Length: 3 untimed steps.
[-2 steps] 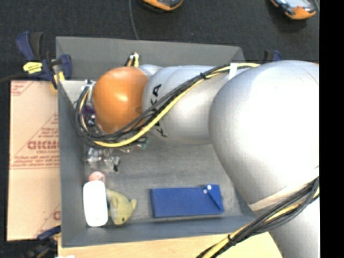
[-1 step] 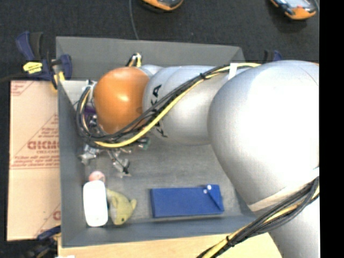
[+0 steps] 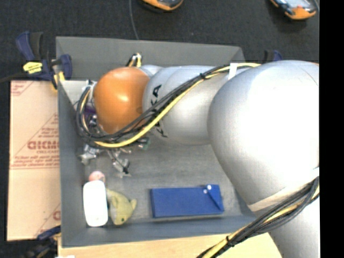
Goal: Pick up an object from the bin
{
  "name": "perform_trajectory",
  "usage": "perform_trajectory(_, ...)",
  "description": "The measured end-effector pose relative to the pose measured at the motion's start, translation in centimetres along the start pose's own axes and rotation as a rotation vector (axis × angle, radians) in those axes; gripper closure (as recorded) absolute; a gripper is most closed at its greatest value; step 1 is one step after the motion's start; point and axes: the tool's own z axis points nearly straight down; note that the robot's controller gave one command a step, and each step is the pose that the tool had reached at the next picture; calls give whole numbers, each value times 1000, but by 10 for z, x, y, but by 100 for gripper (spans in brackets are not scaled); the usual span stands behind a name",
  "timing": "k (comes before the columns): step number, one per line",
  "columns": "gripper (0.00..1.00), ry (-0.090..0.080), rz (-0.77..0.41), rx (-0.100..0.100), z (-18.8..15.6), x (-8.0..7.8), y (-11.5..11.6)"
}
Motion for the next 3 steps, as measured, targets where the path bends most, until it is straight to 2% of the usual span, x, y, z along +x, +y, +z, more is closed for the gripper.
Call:
perform_trajectory(1, 0, -1, 15, -2, 0, 0, -4)
perform_trajectory(2, 0, -5, -65, 2, 0, 54, 7)
perform_trajectory(3, 0, -7, 22, 4, -1, -8, -12)
